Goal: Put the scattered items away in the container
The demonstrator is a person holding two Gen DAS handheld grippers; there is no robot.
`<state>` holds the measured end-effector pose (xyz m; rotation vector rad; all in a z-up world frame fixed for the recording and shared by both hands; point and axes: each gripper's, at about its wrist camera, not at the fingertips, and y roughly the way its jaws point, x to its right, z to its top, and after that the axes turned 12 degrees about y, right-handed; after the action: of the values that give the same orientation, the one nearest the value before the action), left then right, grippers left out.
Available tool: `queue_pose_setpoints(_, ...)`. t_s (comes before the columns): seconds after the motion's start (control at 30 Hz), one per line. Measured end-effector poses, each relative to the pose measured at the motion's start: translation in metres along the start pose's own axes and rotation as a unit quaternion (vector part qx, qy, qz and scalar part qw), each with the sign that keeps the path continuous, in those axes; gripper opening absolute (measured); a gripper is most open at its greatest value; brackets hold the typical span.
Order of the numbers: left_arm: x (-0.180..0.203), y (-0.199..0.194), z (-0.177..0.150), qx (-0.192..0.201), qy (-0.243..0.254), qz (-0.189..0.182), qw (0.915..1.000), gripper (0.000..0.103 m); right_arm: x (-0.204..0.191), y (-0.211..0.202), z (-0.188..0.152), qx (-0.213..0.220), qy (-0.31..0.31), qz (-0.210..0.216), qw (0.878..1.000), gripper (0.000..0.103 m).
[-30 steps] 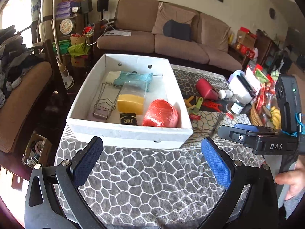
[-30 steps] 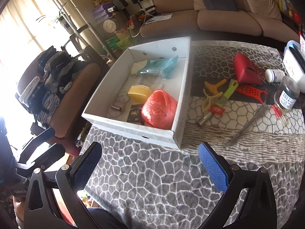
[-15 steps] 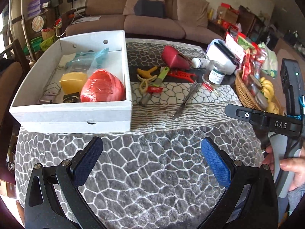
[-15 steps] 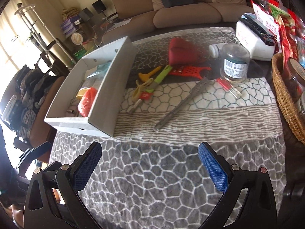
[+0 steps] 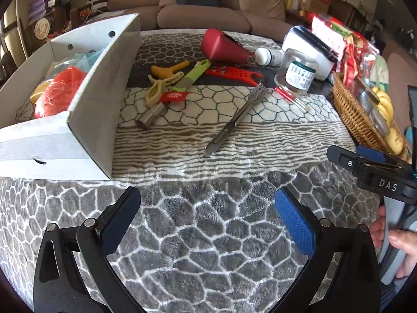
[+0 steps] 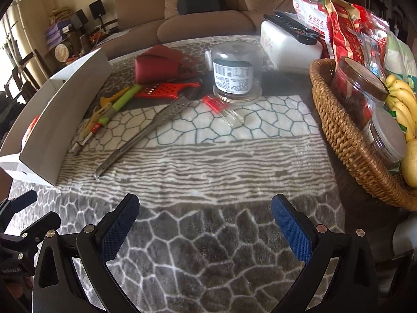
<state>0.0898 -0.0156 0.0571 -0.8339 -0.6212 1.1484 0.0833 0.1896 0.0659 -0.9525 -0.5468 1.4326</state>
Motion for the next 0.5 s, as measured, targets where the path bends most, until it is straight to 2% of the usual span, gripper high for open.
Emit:
queue_pose_setpoints(0.23,0.020,0.042,0.003,-0.014,0.015,0.011,0.9997,0.103,0.016,0.024,-0.004,0.008,0.007,-0.026,1.000,0.103)
queue_pose_setpoints(0.5,0.016,0.066,0.015,-0.018,0.006,0.023,0.9995,0.103,0.014,0.038,-0.003,0.008,0.011,-0.026,1.000,0.103)
